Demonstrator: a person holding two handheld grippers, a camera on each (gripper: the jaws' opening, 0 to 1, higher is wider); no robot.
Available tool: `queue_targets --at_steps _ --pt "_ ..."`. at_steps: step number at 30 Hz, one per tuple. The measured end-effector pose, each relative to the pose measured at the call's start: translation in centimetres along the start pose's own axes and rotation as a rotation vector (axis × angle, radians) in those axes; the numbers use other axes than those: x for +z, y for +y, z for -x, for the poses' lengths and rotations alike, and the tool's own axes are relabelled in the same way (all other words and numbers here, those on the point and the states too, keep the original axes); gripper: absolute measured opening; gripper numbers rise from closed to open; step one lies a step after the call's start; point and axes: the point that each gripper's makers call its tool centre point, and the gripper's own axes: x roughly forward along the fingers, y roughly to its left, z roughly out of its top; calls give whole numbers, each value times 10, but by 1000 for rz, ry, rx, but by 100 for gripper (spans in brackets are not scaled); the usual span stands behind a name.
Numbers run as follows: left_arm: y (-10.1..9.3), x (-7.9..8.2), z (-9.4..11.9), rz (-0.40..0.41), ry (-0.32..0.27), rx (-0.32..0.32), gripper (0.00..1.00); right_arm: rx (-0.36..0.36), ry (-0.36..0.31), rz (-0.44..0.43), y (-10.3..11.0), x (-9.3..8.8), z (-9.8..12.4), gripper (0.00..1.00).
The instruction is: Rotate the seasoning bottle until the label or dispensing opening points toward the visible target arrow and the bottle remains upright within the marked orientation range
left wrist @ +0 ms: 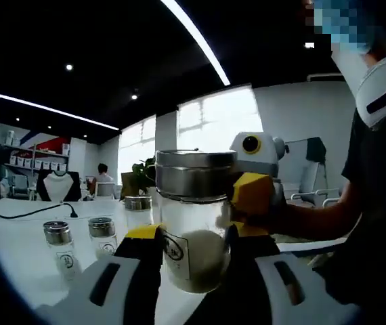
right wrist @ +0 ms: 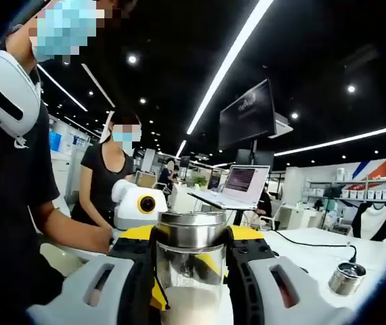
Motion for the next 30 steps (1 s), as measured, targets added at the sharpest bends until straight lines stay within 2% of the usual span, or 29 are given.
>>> queue_targets --at_steps 1,3,5,6,9,12,13,15,16,17,18,20,21,22,24,27,28,30 --pt "2 1 0 -34 11 30 41 -28 -12 -53 -5 0 2 39" --pt "8 0 -1 -63 43 92 41 -80 -18 -89 -13 -2 3 39" --pt "18 0 -1 -100 51 165 41 -142 -21 -79 -21 -3 2 39" --pt "25 -4 -1 -153 78 227 41 -197 -7 -65 -25 -8 0 39" --pt "34 -12 0 -194 116 317 41 -285 48 -29 -32 -18 -5 39" --pt "41 -16 1 -215 145 380 41 -361 52 -55 -38 -25 -9 40" --pt "42 -18 1 -233 158 386 41 -365 53 -64 -38 -26 -9 40" --pt "42 -19 0 -212 150 361 41 -360 61 -57 -39 -26 -7 39" --pt "38 -17 -2 -178 115 316 41 -352 58 -54 -40 -25 -6 39" --pt "37 -16 -3 -172 104 301 41 -318 56 -47 -38 -23 -6 39" --pt "32 -15 -3 -120 78 227 41 -265 72 -44 -33 -22 -5 39" --pt "24 -11 -3 -33 31 137 42 -213 68 -49 -29 -17 -3 39" --pt "17 -6 -1 62 -6 60 42 -180 46 -45 -25 -12 -2 38" --pt "11 -2 0 111 -30 14 42 -122 12 -58 -17 -4 -1 38" --pt "3 8 1 131 -87 -34 43 -75 -46 -92 -11 8 1 38" --pt "3 7 -1 98 -59 1 41 -100 -42 -101 -14 6 1 39" --pt "12 7 0 18 -46 86 41 -136 -58 -145 -21 4 2 39" --pt "19 5 -1 -57 -3 175 41 -209 -60 -222 -33 -3 5 39"
